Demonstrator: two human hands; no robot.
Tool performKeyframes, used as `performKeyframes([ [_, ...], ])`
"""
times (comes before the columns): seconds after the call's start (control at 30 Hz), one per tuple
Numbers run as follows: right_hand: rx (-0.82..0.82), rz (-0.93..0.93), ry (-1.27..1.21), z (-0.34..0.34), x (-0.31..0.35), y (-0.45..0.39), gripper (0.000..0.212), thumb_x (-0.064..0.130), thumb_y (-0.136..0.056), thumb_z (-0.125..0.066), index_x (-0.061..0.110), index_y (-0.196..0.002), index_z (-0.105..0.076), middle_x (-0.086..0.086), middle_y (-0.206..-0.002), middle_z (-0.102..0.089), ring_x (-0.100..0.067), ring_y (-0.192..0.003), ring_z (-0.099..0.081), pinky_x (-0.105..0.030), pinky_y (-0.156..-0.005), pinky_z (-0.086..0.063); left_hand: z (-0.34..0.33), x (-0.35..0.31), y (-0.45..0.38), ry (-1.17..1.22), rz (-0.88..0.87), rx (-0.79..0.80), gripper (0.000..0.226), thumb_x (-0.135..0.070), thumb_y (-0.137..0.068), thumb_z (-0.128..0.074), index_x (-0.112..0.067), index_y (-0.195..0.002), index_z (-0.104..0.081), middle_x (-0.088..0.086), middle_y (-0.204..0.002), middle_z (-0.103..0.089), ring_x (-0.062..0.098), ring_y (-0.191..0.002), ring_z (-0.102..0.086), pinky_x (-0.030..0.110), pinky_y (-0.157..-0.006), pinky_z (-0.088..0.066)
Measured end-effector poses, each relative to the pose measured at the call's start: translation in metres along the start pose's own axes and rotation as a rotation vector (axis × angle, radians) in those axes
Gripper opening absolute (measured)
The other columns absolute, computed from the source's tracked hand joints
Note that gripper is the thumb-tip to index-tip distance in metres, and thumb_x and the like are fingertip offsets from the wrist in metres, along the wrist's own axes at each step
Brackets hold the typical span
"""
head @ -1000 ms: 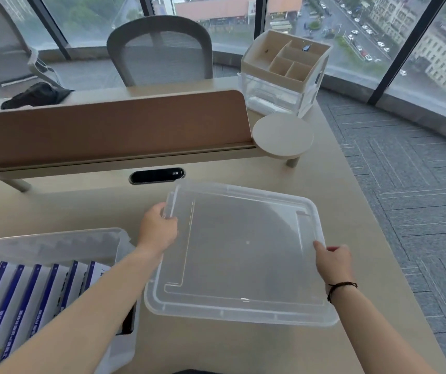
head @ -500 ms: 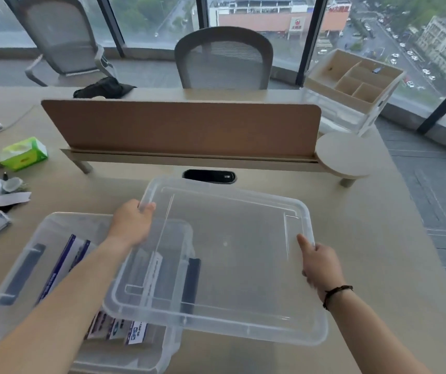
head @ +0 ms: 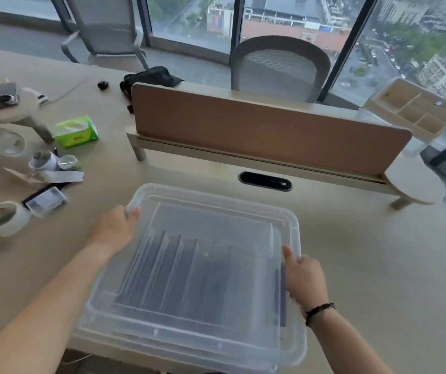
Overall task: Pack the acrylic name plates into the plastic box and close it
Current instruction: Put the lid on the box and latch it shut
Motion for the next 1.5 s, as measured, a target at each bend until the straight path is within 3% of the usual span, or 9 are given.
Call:
performKeyframes([
  [0.2,-0.104,0.071,0.209,-0.036,0.018,0.033,0.056,0.054,-0.095,-0.040,0.017,-0.053,-0.031,0.003,-0.049,-0.037,-0.020,-0.047,-0.038,-0.031,-0.047,-0.027,0.015,0.051,-0.006,-0.106,-0.042,0.084,0.047,-0.049,-0.102,-0.031,-0.009,-0.090,-0.053,0.025,-0.101,-0.064,0.040,-0.096,-0.059,0.040,-0.077,-0.043],
  [0.43,-0.285,0.042,0.372,-0.042,0.019,0.052,0.054,0.059,-0.093,-0.035,0.014,-0.065,-0.048,0.000,-0.061,-0.057,-0.020,-0.057,-0.052,-0.030,-0.050,-0.035,0.007,0.056,-0.011,-0.187,-0.116,0.081,0.053,-0.050,-0.102,-0.021,-0.009,-0.101,-0.055,0.022,-0.108,-0.065,0.039,-0.100,-0.060,0.042,-0.080,-0.045],
  [0.63,-0.369,0.040,0.386,-0.042,0.012,0.053,0.044,0.056,-0.092,-0.040,0.019,-0.070,-0.040,-0.001,-0.068,-0.056,-0.023,-0.059,-0.052,-0.034,-0.055,-0.041,0.007,0.043,-0.013,-0.336,-0.193,0.035,0.059,-0.049,-0.102,-0.016,-0.010,-0.107,-0.059,0.018,-0.111,-0.067,0.037,-0.104,-0.062,0.041,-0.081,-0.044],
  [0.9,-0.260,-0.051,0.359,-0.043,0.004,0.045,0.043,0.060,-0.091,-0.037,0.018,-0.080,-0.039,-0.004,-0.073,-0.059,-0.027,-0.067,-0.055,-0.037,-0.058,-0.041,0.002,0.046,-0.009,-0.173,-0.098,0.080,0.057,-0.056,-0.100,-0.019,-0.012,-0.099,-0.056,0.019,-0.105,-0.066,0.037,-0.099,-0.061,0.042,-0.078,-0.044],
  [1.17,-0.147,-0.067,0.225,-0.045,0.001,0.043,0.046,0.060,-0.093,-0.035,0.014,-0.091,-0.043,-0.003,-0.081,-0.059,-0.025,-0.074,-0.055,-0.041,-0.066,-0.046,-0.002,0.055,-0.011,0.075,-0.021,0.176,0.055,-0.061,-0.097,-0.028,-0.014,-0.081,-0.050,0.010,-0.084,-0.060,0.032,-0.082,-0.056,0.046,-0.082,-0.047],
  [1.5,-0.093,-0.047,0.247,-0.043,-0.010,0.043,0.049,0.060,-0.094,-0.032,0.015,-0.091,-0.052,0.001,-0.081,-0.058,-0.017,-0.071,-0.052,-0.038,-0.064,-0.043,-0.011,0.063,-0.006,0.158,-0.042,0.192,0.042,-0.047,-0.101,-0.038,-0.009,-0.083,-0.040,0.015,-0.076,-0.058,0.030,-0.072,-0.054,0.039,-0.065,-0.039],
])
Point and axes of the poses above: each hand's wrist, its own y-axis away from the middle knuckle, its own z-axis out of the back of the hand, x = y × z, the point moved 2 cm from there along -y, towards the middle knuckle
